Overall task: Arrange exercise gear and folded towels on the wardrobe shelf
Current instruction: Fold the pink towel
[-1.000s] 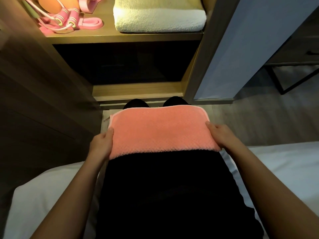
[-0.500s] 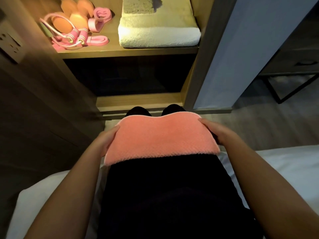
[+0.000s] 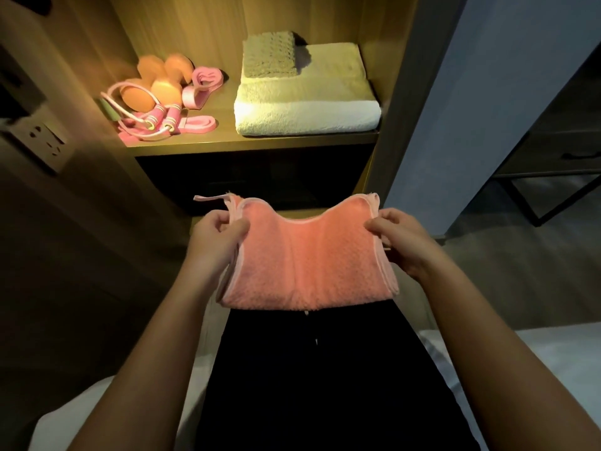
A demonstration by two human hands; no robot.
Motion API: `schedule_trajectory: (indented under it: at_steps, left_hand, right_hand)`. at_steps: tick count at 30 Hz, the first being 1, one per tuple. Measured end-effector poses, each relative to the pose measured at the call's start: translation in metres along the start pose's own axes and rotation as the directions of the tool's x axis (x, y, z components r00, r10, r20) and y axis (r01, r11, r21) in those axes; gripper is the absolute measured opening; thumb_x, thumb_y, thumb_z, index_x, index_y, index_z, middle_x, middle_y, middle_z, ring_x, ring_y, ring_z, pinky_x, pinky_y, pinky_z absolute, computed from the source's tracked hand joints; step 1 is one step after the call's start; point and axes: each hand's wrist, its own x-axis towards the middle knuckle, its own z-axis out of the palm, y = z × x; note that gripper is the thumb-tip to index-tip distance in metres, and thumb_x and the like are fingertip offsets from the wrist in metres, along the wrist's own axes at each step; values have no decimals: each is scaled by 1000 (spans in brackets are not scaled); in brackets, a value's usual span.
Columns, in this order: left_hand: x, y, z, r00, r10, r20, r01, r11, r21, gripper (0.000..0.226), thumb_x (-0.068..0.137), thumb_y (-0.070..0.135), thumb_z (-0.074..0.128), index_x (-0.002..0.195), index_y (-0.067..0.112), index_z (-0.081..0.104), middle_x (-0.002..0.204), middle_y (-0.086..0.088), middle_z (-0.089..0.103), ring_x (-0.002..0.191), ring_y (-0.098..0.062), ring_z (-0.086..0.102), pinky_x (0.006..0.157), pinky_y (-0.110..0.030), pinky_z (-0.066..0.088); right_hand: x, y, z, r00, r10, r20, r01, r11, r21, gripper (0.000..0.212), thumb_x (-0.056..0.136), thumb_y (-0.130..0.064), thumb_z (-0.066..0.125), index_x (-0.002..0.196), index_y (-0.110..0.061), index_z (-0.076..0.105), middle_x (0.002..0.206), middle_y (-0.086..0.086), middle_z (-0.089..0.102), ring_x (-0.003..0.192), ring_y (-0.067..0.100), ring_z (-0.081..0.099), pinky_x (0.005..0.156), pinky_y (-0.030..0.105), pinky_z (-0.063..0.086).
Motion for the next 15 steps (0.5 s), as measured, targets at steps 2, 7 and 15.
schedule_trajectory:
  at_steps: [2,7,15]
  left_hand:
    - [0,9,12,998,49,-25,-49,999,17,3,95,24,57,98,25,57,94,3,59,86,-16,62,79,-39,52]
    - [6,13,45,985,158,-73,-155,986,54,10,89,25,64,97,20,66,88,5,66,79,-7,63,63,-21,48]
    - [9,4,63,988,153,-6,-153,988,-14,12,89,22,65,83,32,62,76,9,69,69,-1,64,61,-20,54]
  right_hand:
    - [1,-9,12,995,-96,-16,95,995,-21,6,86,-15,62,83,-17,58,67,-4,57,46,0,55,41,18,40]
    - [-1,-17,45,960,-280,-16,278,957,-84,10,79,-18,66,80,-23,57,54,-15,58,50,-1,55,46,18,42]
    - [0,-9,69,946,-322,33,324,943,-76,12,85,-13,68,92,-17,58,76,-3,60,61,4,58,56,19,47]
